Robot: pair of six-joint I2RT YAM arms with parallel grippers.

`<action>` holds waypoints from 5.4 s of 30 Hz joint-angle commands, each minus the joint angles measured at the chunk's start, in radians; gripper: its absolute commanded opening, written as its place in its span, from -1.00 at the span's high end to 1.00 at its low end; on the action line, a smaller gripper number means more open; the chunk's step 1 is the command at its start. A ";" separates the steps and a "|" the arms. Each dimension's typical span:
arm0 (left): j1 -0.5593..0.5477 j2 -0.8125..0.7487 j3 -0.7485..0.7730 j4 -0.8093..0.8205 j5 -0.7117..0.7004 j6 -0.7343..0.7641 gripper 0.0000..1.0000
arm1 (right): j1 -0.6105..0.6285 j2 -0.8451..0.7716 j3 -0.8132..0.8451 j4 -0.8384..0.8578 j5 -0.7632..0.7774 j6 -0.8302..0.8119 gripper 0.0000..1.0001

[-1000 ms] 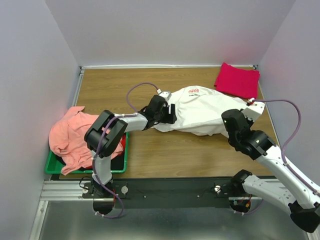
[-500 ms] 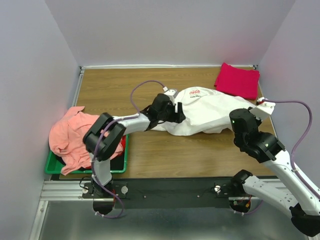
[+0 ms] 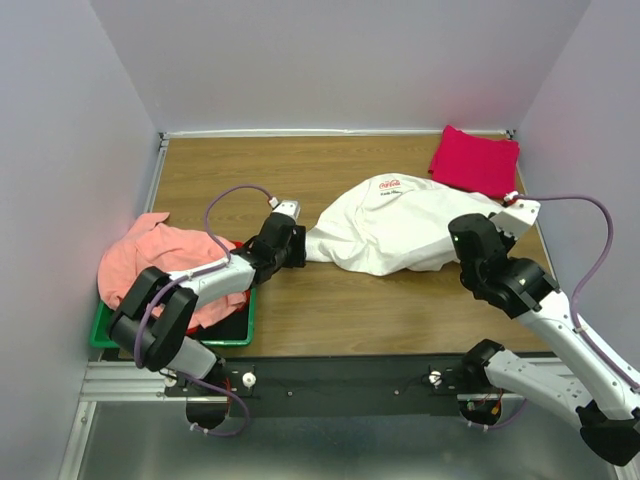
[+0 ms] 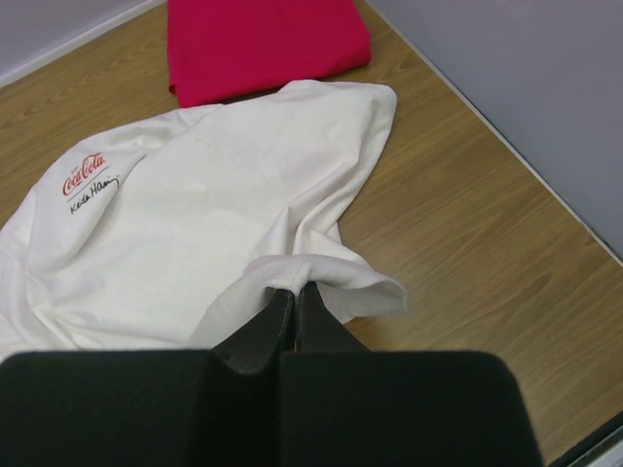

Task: Fold and stack the t-shirts
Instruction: Flatten the tshirt out

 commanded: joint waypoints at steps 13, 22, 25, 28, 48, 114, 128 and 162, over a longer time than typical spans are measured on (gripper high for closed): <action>0.056 0.020 -0.036 -0.011 -0.091 -0.001 -0.22 | -0.006 -0.065 -0.044 0.001 -0.004 0.026 0.99; 0.065 0.072 0.022 -0.008 -0.074 0.014 -0.21 | -0.006 -0.076 -0.053 0.003 -0.019 0.029 0.99; 0.065 0.103 0.036 -0.008 -0.071 0.016 -0.21 | -0.006 -0.087 -0.053 0.004 -0.019 0.026 0.99; 0.065 0.132 0.045 -0.006 -0.071 0.019 -0.21 | -0.006 -0.090 -0.056 0.003 -0.019 0.026 0.99; 0.065 0.160 0.064 -0.063 -0.042 0.019 0.27 | -0.006 -0.096 -0.059 0.006 -0.021 0.026 0.99; 0.324 -0.366 1.012 -0.080 0.001 0.122 1.00 | -0.028 0.219 0.772 0.445 -0.182 -0.654 0.99; 0.324 -0.195 1.084 -0.071 0.131 0.088 1.00 | -0.029 0.312 0.701 0.582 -0.099 -0.755 0.99; 0.323 -0.376 1.300 -0.006 0.437 0.146 1.00 | -0.265 0.094 0.736 0.685 -0.369 -0.747 0.99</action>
